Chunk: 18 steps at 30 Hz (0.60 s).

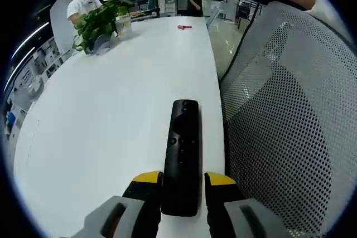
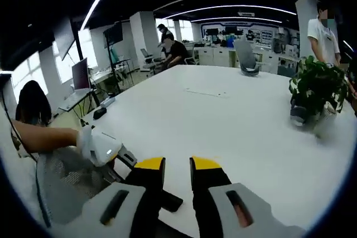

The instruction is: Press the specified remote control buttons in sequence, fully releasing each button before pressing the next.

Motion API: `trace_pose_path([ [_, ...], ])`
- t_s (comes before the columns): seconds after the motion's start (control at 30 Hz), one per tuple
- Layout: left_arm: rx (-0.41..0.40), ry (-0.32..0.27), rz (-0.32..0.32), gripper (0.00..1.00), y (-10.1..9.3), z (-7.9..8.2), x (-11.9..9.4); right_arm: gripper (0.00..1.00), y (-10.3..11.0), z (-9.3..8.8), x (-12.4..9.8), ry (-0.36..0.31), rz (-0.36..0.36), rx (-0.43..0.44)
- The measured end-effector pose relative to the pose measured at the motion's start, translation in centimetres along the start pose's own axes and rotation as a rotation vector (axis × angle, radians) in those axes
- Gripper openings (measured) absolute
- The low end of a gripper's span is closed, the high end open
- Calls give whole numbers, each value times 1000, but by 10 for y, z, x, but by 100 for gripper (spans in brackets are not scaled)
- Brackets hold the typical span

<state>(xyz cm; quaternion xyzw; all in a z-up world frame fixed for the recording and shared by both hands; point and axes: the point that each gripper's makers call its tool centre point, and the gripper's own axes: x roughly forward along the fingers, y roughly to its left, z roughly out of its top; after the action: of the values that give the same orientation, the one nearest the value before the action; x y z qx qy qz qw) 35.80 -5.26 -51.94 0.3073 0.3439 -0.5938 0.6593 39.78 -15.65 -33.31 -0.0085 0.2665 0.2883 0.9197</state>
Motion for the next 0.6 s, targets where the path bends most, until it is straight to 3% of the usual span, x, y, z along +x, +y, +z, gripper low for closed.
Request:
trace_pose_path([
  [0.17, 4, 0, -5, 30, 0, 0, -1, 22, -6, -4, -13, -25, -60, 22],
  [0.6, 11, 10, -5, 24, 2, 0, -1, 21, -15, -8, -22, -78, -149, 63],
])
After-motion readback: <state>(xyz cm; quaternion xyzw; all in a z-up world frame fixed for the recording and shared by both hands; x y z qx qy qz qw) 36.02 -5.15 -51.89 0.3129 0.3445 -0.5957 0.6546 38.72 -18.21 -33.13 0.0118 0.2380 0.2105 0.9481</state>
